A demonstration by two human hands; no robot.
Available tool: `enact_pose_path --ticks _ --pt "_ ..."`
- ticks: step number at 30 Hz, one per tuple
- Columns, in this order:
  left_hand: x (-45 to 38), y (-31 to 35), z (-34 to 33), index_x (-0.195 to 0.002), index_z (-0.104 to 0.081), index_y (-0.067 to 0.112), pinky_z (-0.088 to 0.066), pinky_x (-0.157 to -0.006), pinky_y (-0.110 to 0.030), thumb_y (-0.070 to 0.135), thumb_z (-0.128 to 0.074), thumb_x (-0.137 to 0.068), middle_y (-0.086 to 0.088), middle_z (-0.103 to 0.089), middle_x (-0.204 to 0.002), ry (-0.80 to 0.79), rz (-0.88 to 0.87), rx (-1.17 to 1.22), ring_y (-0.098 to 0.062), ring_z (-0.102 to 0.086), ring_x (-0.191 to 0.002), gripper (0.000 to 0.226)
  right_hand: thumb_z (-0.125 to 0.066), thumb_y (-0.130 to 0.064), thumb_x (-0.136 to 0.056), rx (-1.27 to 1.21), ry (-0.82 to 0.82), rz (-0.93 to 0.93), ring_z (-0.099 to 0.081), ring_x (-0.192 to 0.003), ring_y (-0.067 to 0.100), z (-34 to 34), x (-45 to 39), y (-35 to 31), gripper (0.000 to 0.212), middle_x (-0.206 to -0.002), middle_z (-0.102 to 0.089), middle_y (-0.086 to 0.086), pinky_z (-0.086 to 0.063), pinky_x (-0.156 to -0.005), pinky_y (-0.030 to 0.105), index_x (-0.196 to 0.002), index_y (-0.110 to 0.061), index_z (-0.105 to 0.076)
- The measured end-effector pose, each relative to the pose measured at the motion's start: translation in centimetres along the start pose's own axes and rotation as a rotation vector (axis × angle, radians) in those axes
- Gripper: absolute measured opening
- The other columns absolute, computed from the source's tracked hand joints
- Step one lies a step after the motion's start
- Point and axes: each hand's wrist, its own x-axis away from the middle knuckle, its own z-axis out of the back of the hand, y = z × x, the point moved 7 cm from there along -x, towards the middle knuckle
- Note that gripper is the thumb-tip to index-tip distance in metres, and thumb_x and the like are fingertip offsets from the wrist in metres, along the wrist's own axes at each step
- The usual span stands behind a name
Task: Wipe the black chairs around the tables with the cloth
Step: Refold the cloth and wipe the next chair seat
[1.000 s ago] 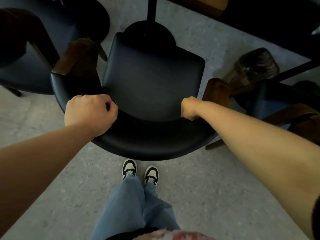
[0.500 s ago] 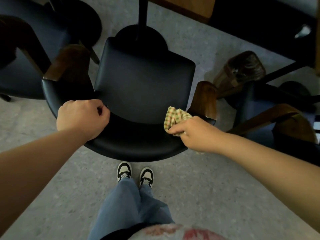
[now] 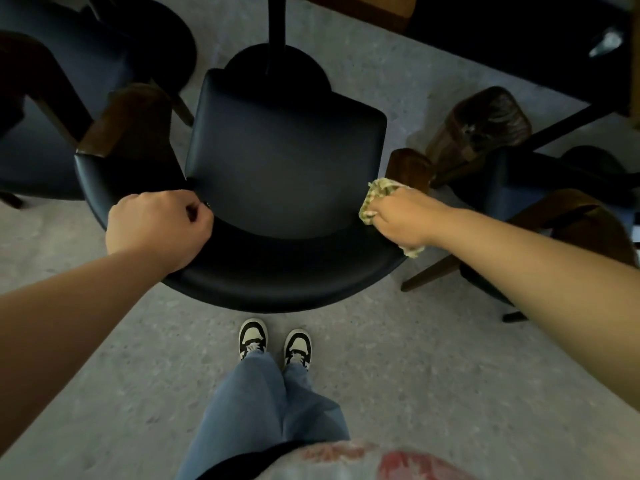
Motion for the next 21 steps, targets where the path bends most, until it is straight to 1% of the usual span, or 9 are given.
enact_pose_path --ticks 4,6,8,9,10,12,15,19,21 --pt "0.0 -0.1 0.0 -0.067 -0.059 0.022 -0.031 -0.051 -0.026 0.042 -0.046 -0.093 0.001 -0.049 -0.051 -0.003 0.003 0.008 -0.022 -0.045 -0.05 0.035 -0.031 -0.022 -0.099 -0.116 0.039 -0.038 -0.051 -0.107 0.03 -0.6 1.2 -1.0 0.038 -0.129 -0.052 0.021 -0.038 -0.08 0.032 -0.124 -0.008 -0.056" --pt "-0.1 -0.2 0.0 -0.065 -0.058 0.022 -0.031 -0.05 -0.025 0.042 -0.047 -0.092 0.001 -0.05 -0.051 0.001 0.001 0.011 -0.023 -0.046 -0.051 0.035 -0.032 -0.022 -0.099 -0.157 0.041 0.002 -0.054 -0.093 0.022 -0.6 1.4 -1.4 0.035 -0.118 -0.057 0.015 -0.036 -0.068 0.028 -0.12 -0.011 -0.057" --pt "-0.1 -0.3 -0.1 -0.064 -0.057 0.022 -0.031 -0.05 -0.025 0.042 -0.047 -0.091 0.001 -0.05 -0.05 0.006 0.001 0.013 -0.025 -0.048 -0.051 0.035 -0.034 -0.021 -0.097 -0.187 -0.019 -0.003 -0.053 -0.074 0.016 -0.2 0.8 -1.0 0.028 -0.094 -0.059 0.008 -0.032 -0.054 0.028 -0.105 -0.016 -0.061" --pt "-0.1 -0.3 -0.1 -0.063 -0.057 0.022 -0.031 -0.05 -0.025 0.041 -0.048 -0.091 0.002 -0.049 -0.05 0.013 -0.002 0.015 -0.024 -0.047 -0.05 0.035 -0.036 -0.02 -0.097 -0.173 -0.054 -0.012 -0.054 -0.073 0.017 0.0 0.1 -0.6 0.025 -0.089 -0.058 0.006 -0.034 -0.054 0.028 -0.096 -0.018 -0.061" --pt "-0.1 -0.2 -0.1 -0.062 -0.056 0.022 -0.03 -0.049 -0.024 0.041 -0.048 -0.091 0.003 -0.049 -0.049 0.019 -0.005 0.017 -0.023 -0.046 -0.049 0.036 -0.038 -0.019 -0.096 -0.112 -0.086 -0.013 -0.057 -0.077 0.021 0.1 -0.8 -0.2 0.023 -0.092 -0.059 0.008 -0.038 -0.058 0.029 -0.094 -0.018 -0.061" --pt "0.0 -0.3 -0.2 -0.061 -0.056 0.023 -0.029 -0.049 -0.024 0.041 -0.048 -0.091 0.004 -0.048 -0.048 0.023 -0.003 0.021 -0.021 -0.045 -0.049 0.036 -0.04 -0.018 -0.096 0.04 -0.169 -0.023 -0.059 -0.09 0.028 -0.1 -2.8 0.4 0.025 -0.102 -0.061 0.011 -0.043 -0.07 0.032 -0.104 -0.012 -0.063" --pt "-0.1 -0.5 -0.3 -0.062 -0.056 0.023 -0.029 -0.05 -0.025 0.042 -0.046 -0.09 0.005 -0.047 -0.048 0.015 -0.001 0.026 -0.023 -0.047 -0.05 0.035 -0.043 -0.02 -0.094 0.236 -0.291 -0.026 -0.057 -0.093 0.024 -0.7 -5.0 1.2 0.028 -0.11 -0.062 0.007 -0.047 -0.076 0.033 -0.112 -0.015 -0.063" --pt "-0.1 -0.3 -0.1 -0.063 -0.058 0.023 -0.029 -0.051 -0.025 0.04 -0.048 -0.09 0.007 -0.046 -0.047 0.019 -0.012 0.031 -0.021 -0.047 -0.049 0.034 -0.047 -0.03 -0.094 0.316 -0.201 -0.114 -0.055 -0.107 0.03 1.3 -7.4 3.0 0.032 -0.12 -0.06 0.011 -0.043 -0.086 0.037 -0.117 -0.014 -0.062" --pt "0.0 -0.2 0.0 -0.064 -0.059 0.022 -0.028 -0.051 -0.025 0.039 -0.049 -0.09 0.008 -0.045 -0.047 0.019 -0.008 0.027 -0.02 -0.045 -0.049 0.033 -0.04 -0.03 -0.097 0.288 -0.179 -0.168 -0.054 -0.109 0.034 2.2 -8.4 4.1 0.037 -0.124 -0.057 0.017 -0.046 -0.088 0.04 -0.121 -0.009 -0.059"
